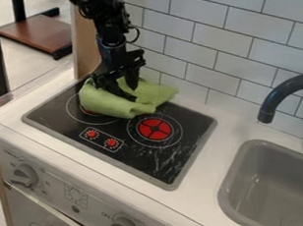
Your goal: Fold the cloth from bottom to top
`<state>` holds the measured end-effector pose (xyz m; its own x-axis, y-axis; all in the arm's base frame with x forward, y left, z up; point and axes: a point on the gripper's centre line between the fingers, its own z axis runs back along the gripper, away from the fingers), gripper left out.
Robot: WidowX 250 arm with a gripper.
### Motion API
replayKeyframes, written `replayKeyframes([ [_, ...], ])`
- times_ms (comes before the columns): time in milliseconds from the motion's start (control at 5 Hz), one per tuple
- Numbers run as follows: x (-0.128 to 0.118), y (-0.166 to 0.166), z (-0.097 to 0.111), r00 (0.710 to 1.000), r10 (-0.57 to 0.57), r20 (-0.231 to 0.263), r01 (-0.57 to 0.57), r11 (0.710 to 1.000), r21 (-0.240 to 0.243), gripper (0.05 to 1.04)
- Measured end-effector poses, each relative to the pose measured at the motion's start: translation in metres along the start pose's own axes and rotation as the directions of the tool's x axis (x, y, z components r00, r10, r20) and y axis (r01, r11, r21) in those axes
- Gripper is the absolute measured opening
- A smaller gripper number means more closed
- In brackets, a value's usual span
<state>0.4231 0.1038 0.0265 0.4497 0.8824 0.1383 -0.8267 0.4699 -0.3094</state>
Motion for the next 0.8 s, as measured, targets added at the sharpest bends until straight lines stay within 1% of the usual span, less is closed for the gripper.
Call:
replayKeyframes([
  [200,-0.001,0.001,0.004,1.0,-0.001,-0.027,0.001,1.0,-0.01,1.005],
  [400,0.001,-0.005,0.019,1.0,-0.013,-0.023,0.012,0.999,-0.04,1.009],
  [600,0.003,0.003,0.023,0.999,-0.038,-0.017,0.039,0.999,0.015,1.0],
  [800,0.012,-0.009,0.075,0.995,-0.07,0.077,0.073,0.997,-0.032,1.0],
])
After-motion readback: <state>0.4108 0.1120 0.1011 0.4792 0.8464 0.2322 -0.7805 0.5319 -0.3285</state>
